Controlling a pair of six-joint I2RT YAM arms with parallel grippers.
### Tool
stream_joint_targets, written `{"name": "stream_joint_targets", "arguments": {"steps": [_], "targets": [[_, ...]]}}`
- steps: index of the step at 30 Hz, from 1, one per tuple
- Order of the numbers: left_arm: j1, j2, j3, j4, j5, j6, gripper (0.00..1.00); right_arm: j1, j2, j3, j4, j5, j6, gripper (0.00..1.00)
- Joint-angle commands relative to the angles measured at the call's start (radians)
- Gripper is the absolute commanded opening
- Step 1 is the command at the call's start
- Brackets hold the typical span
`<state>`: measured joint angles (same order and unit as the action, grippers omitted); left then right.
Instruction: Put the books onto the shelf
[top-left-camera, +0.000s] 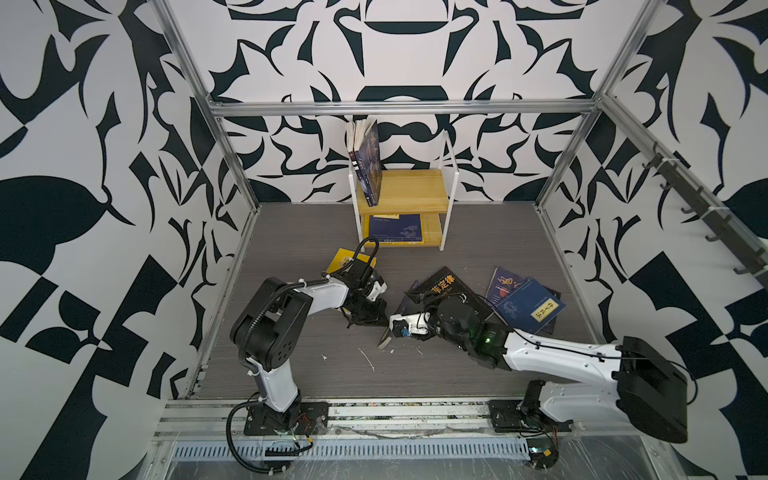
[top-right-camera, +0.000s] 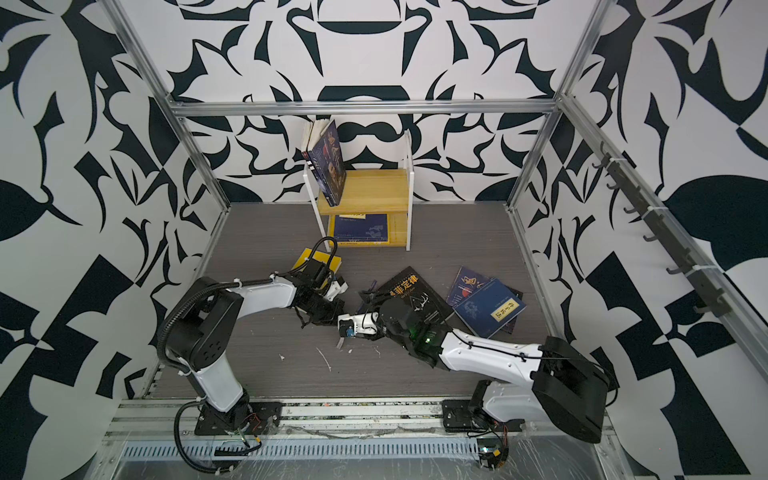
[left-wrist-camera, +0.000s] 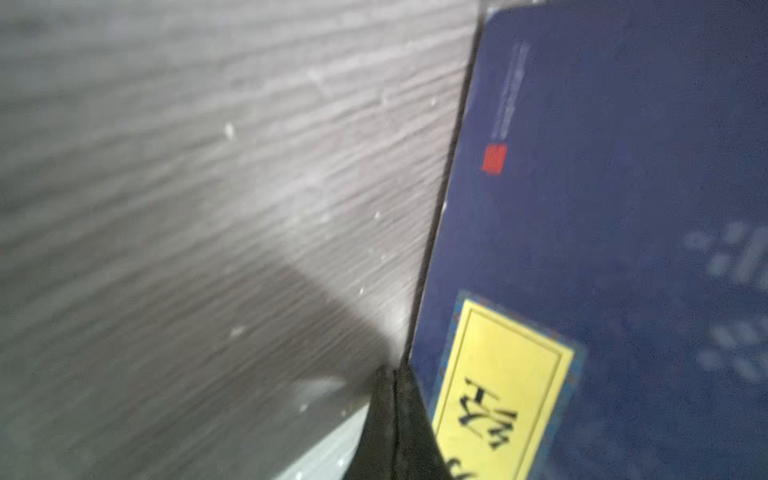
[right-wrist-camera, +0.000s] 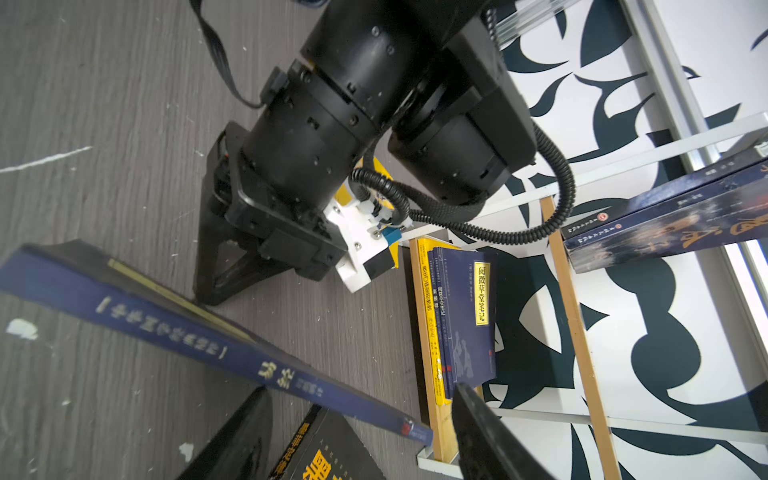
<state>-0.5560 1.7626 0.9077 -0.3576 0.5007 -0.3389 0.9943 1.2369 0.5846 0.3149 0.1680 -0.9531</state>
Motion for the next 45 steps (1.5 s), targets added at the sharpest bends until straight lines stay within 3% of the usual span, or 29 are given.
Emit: {"name": "stream_joint_targets", "arguments": {"steps": [1,8,15,17,20,23,25,30,33,36,39,45], "targets": [[-0.003,-0.037,-0.041,-0.113,-0.098,0.029,0.10,0.004,0.009,0.032,-0.077,-0.008,-0.016,0.68],[0.016,-0.185,-0.054,-0.145,-0.132,0.075,0.16,0.004,0.080,0.060,-0.092,-0.013,-0.027,0.64],[0.122,-0.334,-0.025,-0.171,-0.132,0.108,0.22,0.005,0.069,0.124,-0.217,-0.019,-0.047,0.26],[0.165,-0.373,-0.025,-0.171,-0.116,0.124,0.29,0.004,0.058,0.147,-0.274,-0.015,-0.053,0.19],[0.228,-0.440,-0.015,-0.178,-0.133,0.161,0.50,0.005,0.032,0.169,-0.318,-0.014,-0.057,0.08],[0.288,-0.513,0.005,-0.195,-0.169,0.225,0.63,0.002,0.011,0.183,-0.327,-0.009,-0.063,0.00],[0.331,-0.555,0.016,-0.208,-0.188,0.254,0.71,0.000,0.003,0.195,-0.337,-0.006,-0.064,0.00],[0.429,-0.647,-0.039,-0.174,-0.176,0.256,0.79,-0.008,0.039,0.204,-0.337,-0.046,-0.033,0.00],[0.435,-0.647,-0.080,-0.158,-0.097,0.279,0.80,-0.008,0.073,0.202,-0.384,-0.042,-0.032,0.22],[0.397,-0.620,-0.084,-0.145,-0.063,0.307,0.80,-0.009,0.082,0.130,-0.319,-0.042,-0.021,0.39],[0.328,-0.545,-0.063,-0.139,-0.080,0.348,0.80,-0.009,0.101,0.088,-0.280,-0.038,0.003,0.49],[0.207,-0.332,0.015,-0.158,-0.098,0.296,0.76,-0.009,0.144,0.037,-0.232,-0.037,0.022,0.67]]}}
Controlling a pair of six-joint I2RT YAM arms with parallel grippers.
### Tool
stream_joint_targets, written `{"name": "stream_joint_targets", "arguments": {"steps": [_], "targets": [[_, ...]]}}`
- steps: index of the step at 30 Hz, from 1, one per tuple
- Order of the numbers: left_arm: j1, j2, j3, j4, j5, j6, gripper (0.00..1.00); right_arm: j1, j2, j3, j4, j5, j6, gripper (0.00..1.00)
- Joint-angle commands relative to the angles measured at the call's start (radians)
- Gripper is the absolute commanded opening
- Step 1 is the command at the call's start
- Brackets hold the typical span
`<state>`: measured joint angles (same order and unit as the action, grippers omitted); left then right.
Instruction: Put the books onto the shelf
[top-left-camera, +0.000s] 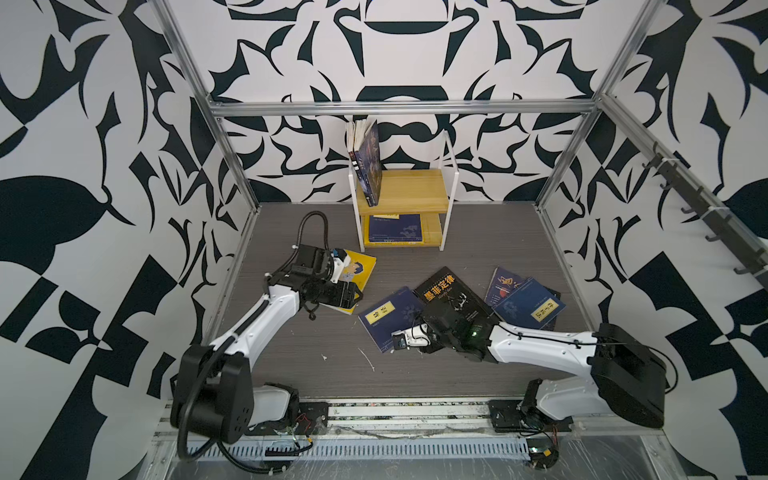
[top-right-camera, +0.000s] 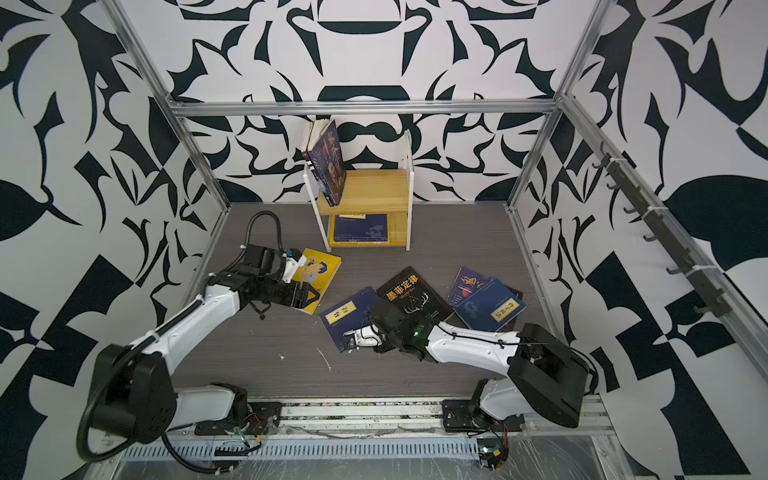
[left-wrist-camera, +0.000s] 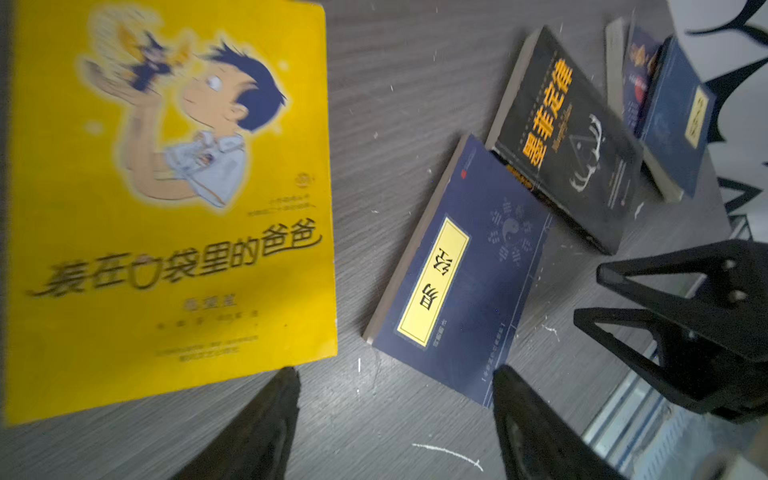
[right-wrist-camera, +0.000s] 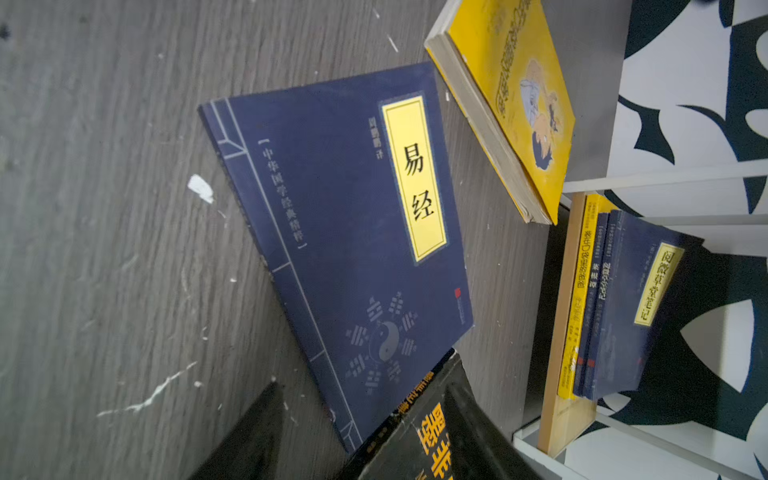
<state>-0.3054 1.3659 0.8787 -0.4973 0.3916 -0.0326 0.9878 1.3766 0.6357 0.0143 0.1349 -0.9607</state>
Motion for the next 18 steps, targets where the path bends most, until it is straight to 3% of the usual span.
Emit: {"name": "stream_joint_targets", "arguments": {"steps": [1,6,14,18], "targets": [[-0.062,0.099,0.054,-0.025,0.012,-0.016,0.76,-0.001,0.008,-0.017,0.071,-0.004,0.035,0.67],[-0.100,0.250,0.103,-0.045,-0.009,-0.072,0.78,0.005,0.037,-0.035,0.111,-0.011,0.048,0.69],[-0.182,0.375,0.157,-0.080,-0.042,-0.085,0.82,0.008,0.123,-0.041,0.169,0.012,0.060,0.69],[-0.190,0.382,0.157,-0.092,-0.048,-0.112,0.76,0.008,0.174,-0.036,0.215,0.030,0.070,0.68]]}}
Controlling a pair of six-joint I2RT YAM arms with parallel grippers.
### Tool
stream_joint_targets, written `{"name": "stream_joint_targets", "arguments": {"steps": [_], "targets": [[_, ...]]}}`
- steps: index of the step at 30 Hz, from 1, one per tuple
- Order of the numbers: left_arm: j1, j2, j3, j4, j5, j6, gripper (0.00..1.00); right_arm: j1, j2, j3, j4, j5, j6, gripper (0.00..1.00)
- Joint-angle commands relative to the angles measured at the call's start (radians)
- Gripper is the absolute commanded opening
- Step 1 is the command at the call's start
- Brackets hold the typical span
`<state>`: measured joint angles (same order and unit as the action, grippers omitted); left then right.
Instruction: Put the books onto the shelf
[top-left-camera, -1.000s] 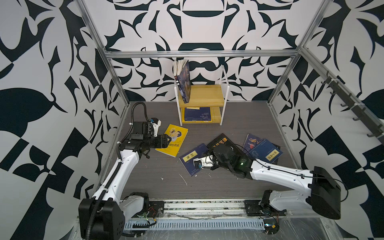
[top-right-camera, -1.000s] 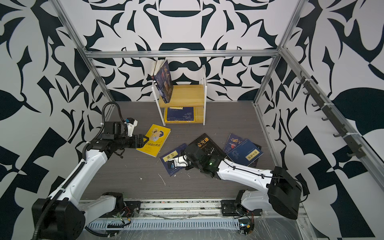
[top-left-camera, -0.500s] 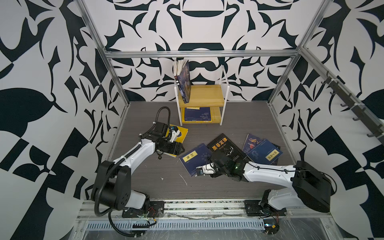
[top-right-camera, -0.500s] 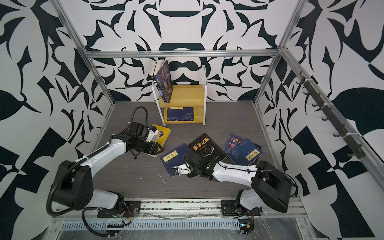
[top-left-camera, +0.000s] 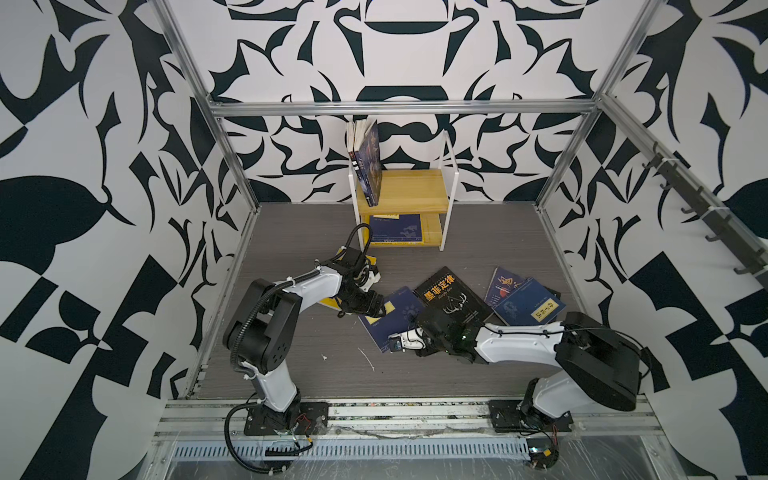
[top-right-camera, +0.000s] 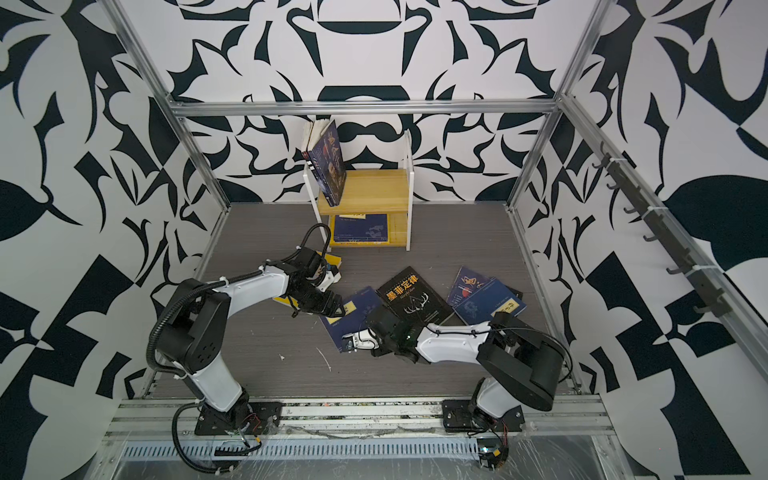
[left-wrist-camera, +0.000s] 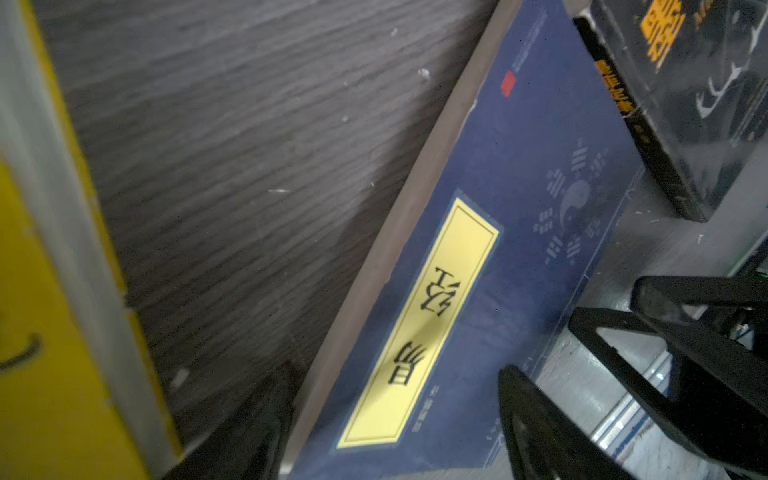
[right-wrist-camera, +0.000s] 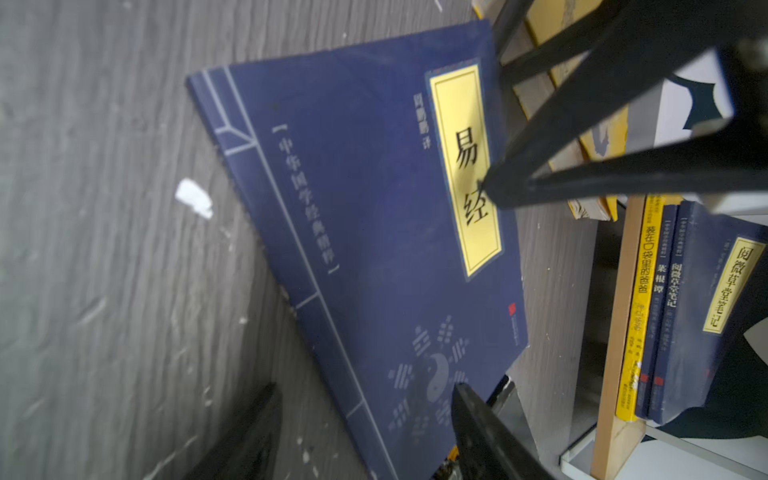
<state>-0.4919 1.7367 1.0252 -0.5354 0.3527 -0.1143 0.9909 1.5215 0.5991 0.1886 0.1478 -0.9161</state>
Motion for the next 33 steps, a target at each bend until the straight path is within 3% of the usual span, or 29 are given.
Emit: {"name": "stream_joint_targets", "arguments": {"steps": [1,6,12,16,24,29,33], "targets": [[-0.004,0.004,0.005,-0.051,-0.005,-0.041,0.73,0.005,0.039,0.002,0.053,0.018,0.028,0.68],[-0.004,-0.044,0.004,-0.060,0.059,-0.090,0.52,0.005,0.090,0.016,0.090,0.036,0.042,0.66],[-0.004,-0.094,-0.025,-0.040,0.137,-0.137,0.39,0.005,0.113,0.017,0.137,0.036,0.045,0.66],[-0.004,-0.111,-0.049,-0.028,0.151,-0.151,0.31,0.005,0.096,-0.001,0.171,0.036,0.046,0.66],[0.009,-0.140,-0.043,-0.041,0.134,-0.155,0.00,0.006,0.006,-0.031,0.145,0.086,0.037,0.66],[0.019,-0.192,-0.015,-0.079,0.152,-0.145,0.00,0.018,-0.126,-0.076,0.117,0.098,0.034,0.71],[0.047,-0.228,0.016,-0.100,0.248,-0.165,0.00,0.024,-0.215,-0.123,0.146,0.129,0.028,0.83]]}}
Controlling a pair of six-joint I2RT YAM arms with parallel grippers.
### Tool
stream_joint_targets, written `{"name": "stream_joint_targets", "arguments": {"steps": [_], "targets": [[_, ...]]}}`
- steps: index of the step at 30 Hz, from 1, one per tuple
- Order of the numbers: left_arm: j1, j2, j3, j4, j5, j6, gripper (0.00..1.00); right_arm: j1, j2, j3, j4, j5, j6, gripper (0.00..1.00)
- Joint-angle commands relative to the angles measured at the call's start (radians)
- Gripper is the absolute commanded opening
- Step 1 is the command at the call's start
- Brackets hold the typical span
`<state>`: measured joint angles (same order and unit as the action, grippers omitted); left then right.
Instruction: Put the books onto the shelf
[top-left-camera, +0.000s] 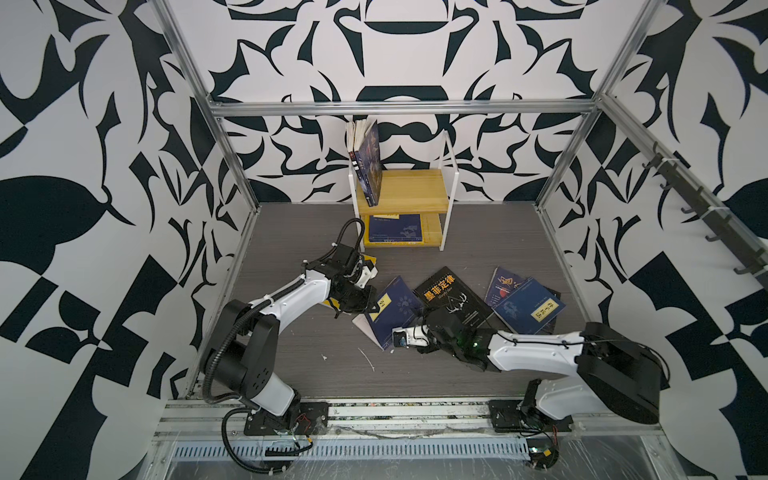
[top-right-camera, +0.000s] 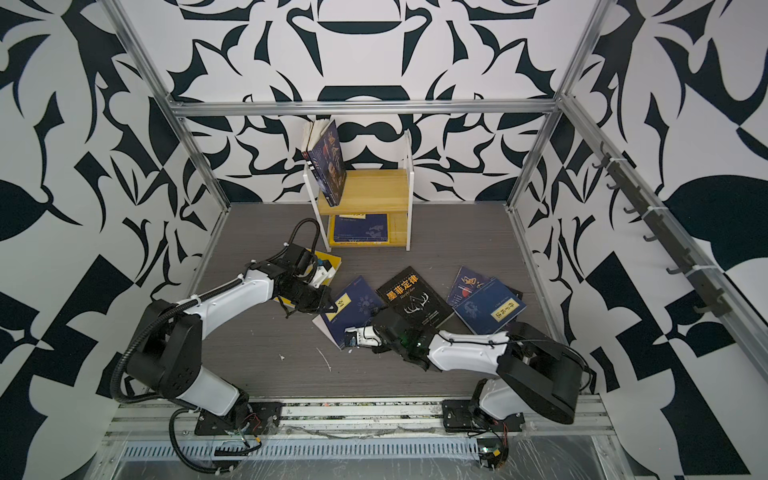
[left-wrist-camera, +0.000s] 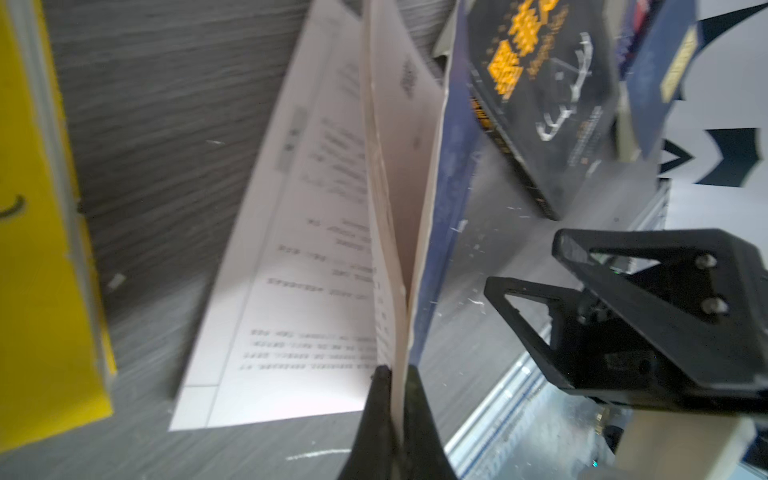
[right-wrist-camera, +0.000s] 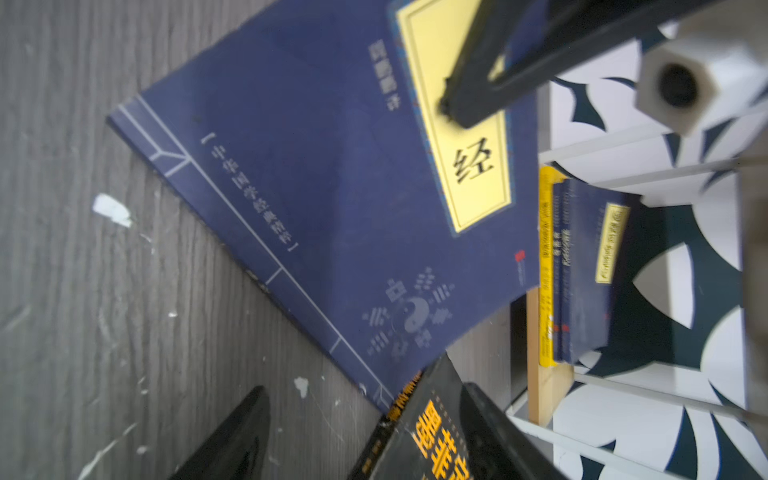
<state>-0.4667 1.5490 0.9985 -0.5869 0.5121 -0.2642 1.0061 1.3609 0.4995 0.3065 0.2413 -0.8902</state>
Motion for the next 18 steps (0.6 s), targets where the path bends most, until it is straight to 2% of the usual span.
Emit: {"name": "stream_joint_targets", "arguments": {"steps": [1,3,5,11,18], "targets": [[0.029,-0.050,0.048,-0.051,0.112,-0.026,0.00,0.011,-0.072,-0.034,0.042,0.041,-0.001,0.88],[0.043,-0.065,0.056,-0.055,0.163,-0.042,0.00,0.014,-0.109,-0.059,0.087,0.043,-0.015,0.99],[0.049,-0.080,0.062,-0.058,0.195,-0.048,0.00,0.017,-0.121,-0.082,0.163,0.050,-0.035,1.00],[0.065,-0.104,0.071,-0.068,0.251,-0.059,0.00,0.022,-0.077,-0.096,0.295,0.032,-0.078,0.99],[0.079,-0.098,0.062,-0.055,0.266,-0.082,0.00,0.022,0.076,-0.086,0.516,0.048,-0.089,0.88]]}}
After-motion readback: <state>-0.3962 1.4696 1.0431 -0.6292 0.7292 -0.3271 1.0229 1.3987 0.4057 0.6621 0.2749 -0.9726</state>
